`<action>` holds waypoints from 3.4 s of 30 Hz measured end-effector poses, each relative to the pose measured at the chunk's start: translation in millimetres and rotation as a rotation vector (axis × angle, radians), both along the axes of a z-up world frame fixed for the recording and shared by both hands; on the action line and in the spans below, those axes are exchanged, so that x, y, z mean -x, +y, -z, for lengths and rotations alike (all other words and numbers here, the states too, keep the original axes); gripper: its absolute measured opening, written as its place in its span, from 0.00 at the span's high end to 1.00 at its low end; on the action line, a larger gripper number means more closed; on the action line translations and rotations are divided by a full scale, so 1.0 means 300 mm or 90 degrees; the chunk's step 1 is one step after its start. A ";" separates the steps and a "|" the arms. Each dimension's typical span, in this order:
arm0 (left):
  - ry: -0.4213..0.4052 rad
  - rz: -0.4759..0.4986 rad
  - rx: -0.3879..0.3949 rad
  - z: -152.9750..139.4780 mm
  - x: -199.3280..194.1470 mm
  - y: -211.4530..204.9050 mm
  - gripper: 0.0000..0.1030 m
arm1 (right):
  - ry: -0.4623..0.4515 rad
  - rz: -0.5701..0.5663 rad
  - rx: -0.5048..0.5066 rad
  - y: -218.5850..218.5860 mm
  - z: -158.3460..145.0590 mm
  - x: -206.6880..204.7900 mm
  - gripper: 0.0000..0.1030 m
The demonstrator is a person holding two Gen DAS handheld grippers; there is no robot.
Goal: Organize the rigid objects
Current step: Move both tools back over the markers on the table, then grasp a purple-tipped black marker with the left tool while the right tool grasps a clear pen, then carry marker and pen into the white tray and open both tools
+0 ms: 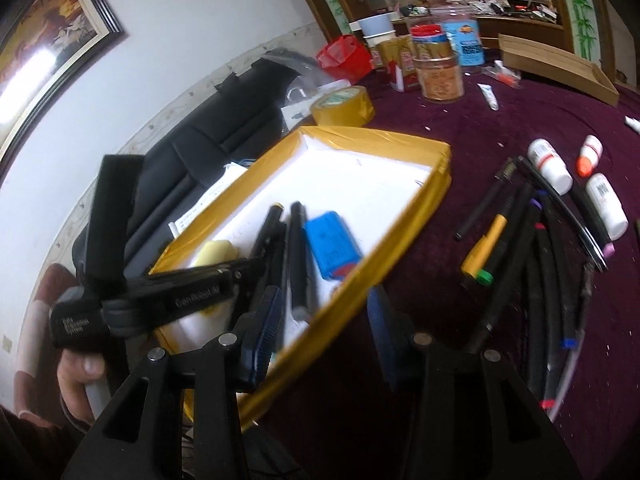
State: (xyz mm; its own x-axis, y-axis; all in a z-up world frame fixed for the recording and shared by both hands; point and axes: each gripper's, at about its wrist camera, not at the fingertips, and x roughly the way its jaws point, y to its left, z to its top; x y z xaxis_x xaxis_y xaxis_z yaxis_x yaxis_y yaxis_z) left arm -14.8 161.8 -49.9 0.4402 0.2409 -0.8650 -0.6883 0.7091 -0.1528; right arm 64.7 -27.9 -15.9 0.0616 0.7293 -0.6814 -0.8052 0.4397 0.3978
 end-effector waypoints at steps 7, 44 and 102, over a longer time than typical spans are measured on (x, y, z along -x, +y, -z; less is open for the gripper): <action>0.010 -0.020 -0.013 0.005 0.025 -0.006 0.82 | 0.035 0.049 -0.011 -0.132 0.044 -0.050 0.61; -0.059 0.264 -0.106 -0.131 -0.131 -0.460 0.40 | -0.033 0.285 0.153 -0.378 0.134 -0.246 0.88; 0.028 0.310 -0.111 0.054 -0.342 -0.569 0.88 | -0.030 0.320 0.108 -0.507 0.138 -0.200 0.93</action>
State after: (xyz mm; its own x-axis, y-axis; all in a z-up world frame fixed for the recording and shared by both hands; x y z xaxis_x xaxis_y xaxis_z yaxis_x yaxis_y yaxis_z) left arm 87.7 -8.7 -65.9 0.5017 0.1591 -0.8503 -0.2753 0.9612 0.0173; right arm 124.9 -179.9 -57.4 0.4092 0.4816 -0.7750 -0.4935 0.8312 0.2560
